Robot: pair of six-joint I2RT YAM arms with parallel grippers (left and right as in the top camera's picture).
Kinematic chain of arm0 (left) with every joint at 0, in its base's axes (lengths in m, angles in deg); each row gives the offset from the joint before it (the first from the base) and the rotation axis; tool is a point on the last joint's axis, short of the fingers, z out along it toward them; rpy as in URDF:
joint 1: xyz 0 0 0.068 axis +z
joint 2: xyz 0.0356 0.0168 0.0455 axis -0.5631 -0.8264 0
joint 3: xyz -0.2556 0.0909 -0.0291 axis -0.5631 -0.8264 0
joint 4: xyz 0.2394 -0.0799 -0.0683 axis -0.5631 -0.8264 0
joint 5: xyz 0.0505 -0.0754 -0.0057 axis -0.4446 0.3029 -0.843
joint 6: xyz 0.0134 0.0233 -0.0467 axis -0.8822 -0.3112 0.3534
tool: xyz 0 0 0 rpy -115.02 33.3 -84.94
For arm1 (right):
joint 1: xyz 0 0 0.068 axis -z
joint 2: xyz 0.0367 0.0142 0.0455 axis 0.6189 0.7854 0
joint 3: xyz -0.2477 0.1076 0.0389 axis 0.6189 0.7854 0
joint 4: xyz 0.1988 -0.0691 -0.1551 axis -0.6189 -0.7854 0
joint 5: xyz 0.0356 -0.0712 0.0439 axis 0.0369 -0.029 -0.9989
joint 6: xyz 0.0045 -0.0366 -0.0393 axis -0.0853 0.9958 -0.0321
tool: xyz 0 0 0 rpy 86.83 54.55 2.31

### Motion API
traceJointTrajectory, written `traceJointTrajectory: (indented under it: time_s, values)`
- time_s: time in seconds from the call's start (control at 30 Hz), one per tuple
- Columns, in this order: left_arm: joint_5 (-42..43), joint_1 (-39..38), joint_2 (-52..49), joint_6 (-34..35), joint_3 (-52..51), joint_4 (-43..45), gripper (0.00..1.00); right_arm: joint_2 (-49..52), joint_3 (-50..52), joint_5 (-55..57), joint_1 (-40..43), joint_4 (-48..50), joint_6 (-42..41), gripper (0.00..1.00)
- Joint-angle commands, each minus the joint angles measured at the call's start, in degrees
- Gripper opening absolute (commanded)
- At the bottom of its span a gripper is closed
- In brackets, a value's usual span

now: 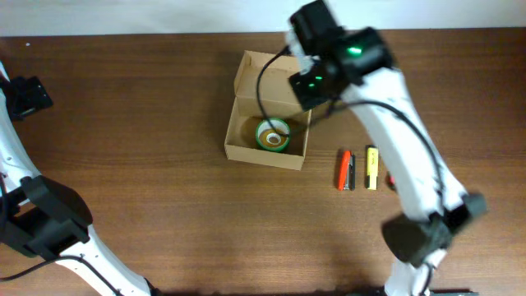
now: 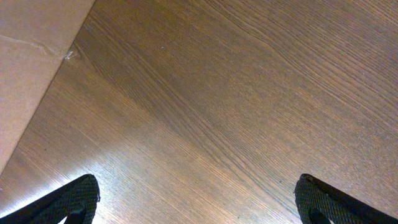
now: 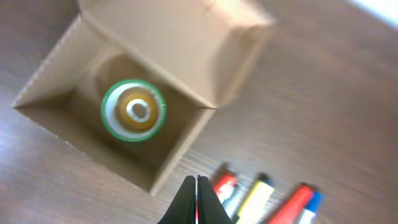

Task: Pack container
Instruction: 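Move the right gripper back over the red cutters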

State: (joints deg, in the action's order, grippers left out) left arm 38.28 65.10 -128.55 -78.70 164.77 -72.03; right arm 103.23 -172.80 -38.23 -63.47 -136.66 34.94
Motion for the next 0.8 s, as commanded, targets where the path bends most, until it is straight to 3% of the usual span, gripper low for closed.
traceJointTrajectory:
  time_s: [0.0, 0.17, 0.33, 0.4, 0.43, 0.5, 0.63, 0.73, 0.77]
  values:
    - [0.4, 0.0, 1.0, -0.7, -0.4, 0.1, 1.00, -7.5, -1.1, 5.8, 4.8, -0.7, -1.2, 0.04]
    - [0.4, 0.0, 1.0, -0.7, -0.4, 0.1, 1.00, -20.6, 4.4, 4.6, 20.5, -1.0, -2.4, 0.04]
    - [0.4, 0.0, 1.1, -0.7, -0.4, 0.1, 1.00, -33.5, 25.9, -2.8, 34.0, 0.7, -4.2, 0.03]
    - [0.4, 0.0, 1.0, -0.7, -0.4, 0.1, 1.00, -34.3, 34.4, -7.3, 34.2, -0.9, -5.3, 0.04]
    - [0.4, 0.0, 1.0, -0.7, -0.4, 0.1, 1.00, -33.9, 38.0, -8.0, 33.5, -1.1, -6.6, 0.07]
    - [0.4, 0.0, 1.0, -0.7, -0.4, 0.1, 1.00, -32.8, 45.3, -8.0, 31.0, 1.2, -10.1, 0.38]
    - [0.4, 0.0, 1.0, -0.7, -0.4, 0.1, 1.00, -30.1, 54.7, -8.0, 24.4, 12.0, -13.5, 0.44]
    - [0.4, 0.0, 1.0, -0.7, -0.4, 0.1, 1.00, -24.7, 55.1, -8.0, 20.7, 16.0, -14.7, 0.56]
    - [0.4, 0.0, 1.0, -0.7, -0.4, 0.1, 1.00, -22.4, 55.1, -8.0, 19.9, 16.4, -14.6, 0.67]
